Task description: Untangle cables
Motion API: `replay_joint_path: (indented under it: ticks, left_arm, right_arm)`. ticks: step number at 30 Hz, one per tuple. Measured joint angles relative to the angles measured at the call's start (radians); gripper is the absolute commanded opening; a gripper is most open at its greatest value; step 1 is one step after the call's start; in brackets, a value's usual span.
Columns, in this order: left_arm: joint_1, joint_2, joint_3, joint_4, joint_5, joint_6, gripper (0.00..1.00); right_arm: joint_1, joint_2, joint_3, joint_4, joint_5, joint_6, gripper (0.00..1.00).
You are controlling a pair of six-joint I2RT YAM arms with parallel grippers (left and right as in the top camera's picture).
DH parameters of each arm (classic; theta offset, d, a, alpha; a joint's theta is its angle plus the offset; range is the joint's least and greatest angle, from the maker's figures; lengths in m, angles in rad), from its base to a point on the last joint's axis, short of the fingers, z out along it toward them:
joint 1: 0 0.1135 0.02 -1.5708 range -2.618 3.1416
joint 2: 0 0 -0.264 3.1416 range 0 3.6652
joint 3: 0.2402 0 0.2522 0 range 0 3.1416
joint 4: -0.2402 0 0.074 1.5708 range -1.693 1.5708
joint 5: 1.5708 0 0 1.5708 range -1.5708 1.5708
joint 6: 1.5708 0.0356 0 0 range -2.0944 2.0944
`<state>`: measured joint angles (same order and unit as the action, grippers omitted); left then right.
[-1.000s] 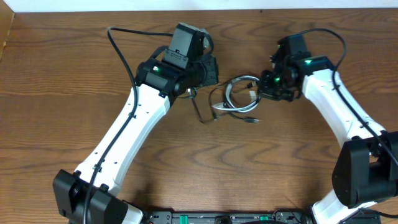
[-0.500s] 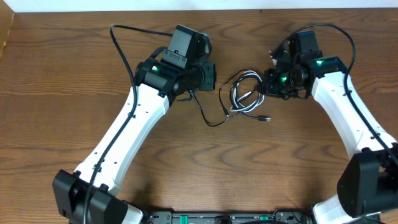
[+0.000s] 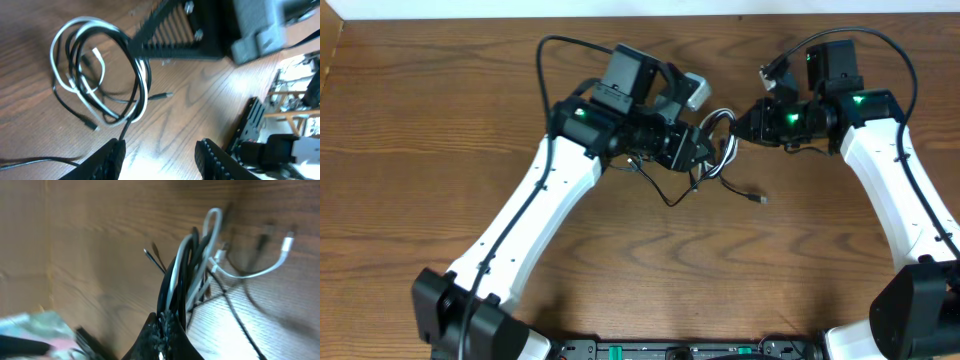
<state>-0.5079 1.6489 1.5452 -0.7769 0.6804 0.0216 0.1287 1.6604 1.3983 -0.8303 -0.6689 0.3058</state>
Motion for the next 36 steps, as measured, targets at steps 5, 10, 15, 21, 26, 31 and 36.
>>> replay_joint_path:
  ticks: [5,10,15,21,26,31,36]
  left_arm:
    - [-0.039,0.075,0.000,0.043,-0.027,0.011,0.50]
    - [-0.065,0.137,-0.001,0.109,-0.037,0.013,0.53]
    - [-0.073,0.161,-0.001,0.130,-0.097,0.013,0.53]
    - [-0.073,0.175,-0.001,0.144,-0.179,0.017,0.53]
    - [-0.074,0.177,-0.001,0.169,-0.193,0.024,0.53]
    - [-0.074,0.201,-0.001,0.183,-0.119,0.065,0.52]
    - [-0.074,0.238,-0.001,0.185,-0.043,0.098,0.44]
  right_arm:
    - [-0.014,0.000,0.000,0.040,-0.034,0.135,0.01]
    - [-0.014,0.000,0.000,0.038,-0.062,0.188,0.01]
    - [-0.014,0.000,0.000,0.037,-0.085,0.196,0.01]
    - [-0.014,0.000,0.000,0.037,-0.094,0.195,0.01]
    - [-0.014,0.000,0.000,0.029,-0.095,0.195,0.01]
    - [-0.014,0.000,0.000,0.027,-0.096,0.194,0.01]
    - [-0.014,0.000,0.000,0.023,-0.099,0.188,0.01]
